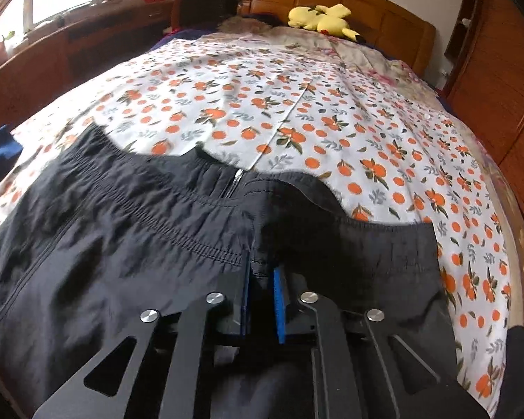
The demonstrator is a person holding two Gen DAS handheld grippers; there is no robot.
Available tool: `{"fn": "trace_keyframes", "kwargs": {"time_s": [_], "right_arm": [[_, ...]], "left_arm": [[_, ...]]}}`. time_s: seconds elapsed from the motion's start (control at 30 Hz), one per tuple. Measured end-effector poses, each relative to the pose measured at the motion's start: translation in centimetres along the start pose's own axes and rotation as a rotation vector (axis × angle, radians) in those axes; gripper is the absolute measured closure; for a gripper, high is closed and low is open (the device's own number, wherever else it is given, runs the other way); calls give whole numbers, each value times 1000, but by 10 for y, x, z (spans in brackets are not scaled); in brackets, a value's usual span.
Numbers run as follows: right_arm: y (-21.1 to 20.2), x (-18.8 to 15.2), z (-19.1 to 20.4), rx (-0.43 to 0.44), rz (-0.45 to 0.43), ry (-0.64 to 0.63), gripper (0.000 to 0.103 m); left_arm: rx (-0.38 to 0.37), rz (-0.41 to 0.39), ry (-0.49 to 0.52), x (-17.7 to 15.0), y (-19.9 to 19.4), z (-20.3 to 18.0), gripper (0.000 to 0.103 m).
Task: Fold large clothes
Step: 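Grasp the folded edge with the right gripper and straighten it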
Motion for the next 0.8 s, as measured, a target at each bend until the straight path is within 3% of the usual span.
{"fn": "trace_keyframes", "kwargs": {"time_s": [0.13,0.33,0.37,0.43,0.5,0.6,0.7,0.8], "right_arm": [[14,18,-10,-2,-14,50,94],[37,34,-8,-48,-3,23,91],[37,36,-8,-56,-1,21,87],[31,40,-11,-57,-10,39,51],[11,48,-18,-40,-70,54,46],[-18,56,-39,-57,-137,65,27],[-37,58,-73,-89,-170,95,27],[-29,44,-113,-151,-110,128,28]], "left_arm": [[-10,12,-12,-2,4,2,15],[-16,19,-14,-2,8,-1,15],[-17,19,-16,-2,8,-2,15],[-25,20,-19,-3,8,-4,15],[-32,20,-14,-3,8,-8,15],[-42,22,-4,-4,9,-15,15],[-55,24,5,-5,9,-24,15],[-70,26,14,-5,10,-32,15]]}}
Point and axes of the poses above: each gripper's, at about its wrist camera, not at the fingertips, and y roughly the way its jaws point, z to its left, x to its top, the point moved 10 cm from there along y, roughly the way its jaws point, and after that the axes turned 1 degree about x, right-handed, at the moved point
